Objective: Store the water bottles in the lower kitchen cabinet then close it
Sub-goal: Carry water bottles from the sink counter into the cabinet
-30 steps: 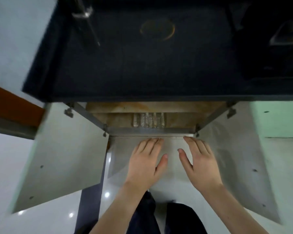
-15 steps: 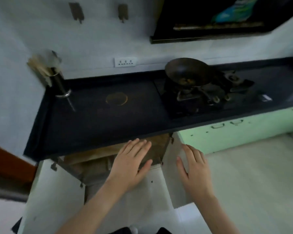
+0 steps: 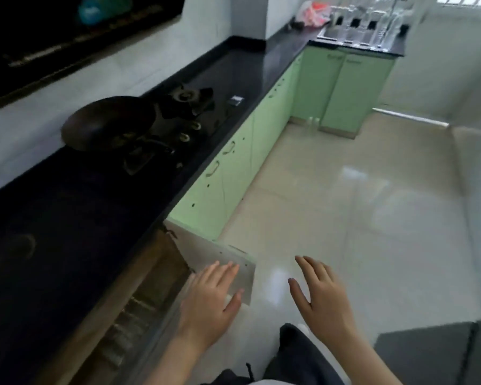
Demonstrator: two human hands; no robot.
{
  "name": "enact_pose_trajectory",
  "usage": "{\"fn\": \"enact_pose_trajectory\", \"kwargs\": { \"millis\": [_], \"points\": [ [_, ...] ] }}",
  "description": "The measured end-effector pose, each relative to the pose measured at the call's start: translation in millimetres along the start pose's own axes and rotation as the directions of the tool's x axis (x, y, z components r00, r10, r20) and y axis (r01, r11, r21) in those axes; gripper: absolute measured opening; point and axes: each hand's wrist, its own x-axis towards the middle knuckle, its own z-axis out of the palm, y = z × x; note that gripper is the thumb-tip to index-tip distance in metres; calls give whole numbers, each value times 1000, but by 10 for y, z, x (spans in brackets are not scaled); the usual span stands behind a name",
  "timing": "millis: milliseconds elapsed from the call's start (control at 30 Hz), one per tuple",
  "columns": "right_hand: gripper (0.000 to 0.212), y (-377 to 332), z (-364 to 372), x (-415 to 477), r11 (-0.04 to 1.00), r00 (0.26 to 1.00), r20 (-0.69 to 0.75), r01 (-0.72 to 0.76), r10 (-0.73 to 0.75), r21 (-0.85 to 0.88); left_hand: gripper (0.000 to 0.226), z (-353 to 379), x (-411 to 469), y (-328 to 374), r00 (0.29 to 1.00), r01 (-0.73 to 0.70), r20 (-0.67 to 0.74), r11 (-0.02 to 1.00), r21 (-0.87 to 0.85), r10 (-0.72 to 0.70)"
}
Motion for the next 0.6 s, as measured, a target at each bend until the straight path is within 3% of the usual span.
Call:
{"fn": "enact_pose_trajectory", "kwargs": {
  "millis": [200,433,600],
  "points": [
    [53,797,-309,353,987,981,-112,-161,159,-9,53,240,1153,523,980,-197,0,980,-27,197],
    [55,1960,-605,1081,964,961,-88,-264,263,-2,53,807,2409,1340,967,-242,67,969,-45,245],
    [54,2611,-998,1775,967,961,-110,-256,253,-11,53,951,3357,1956,964,-262,35,963,-63,265]
  ]
}}
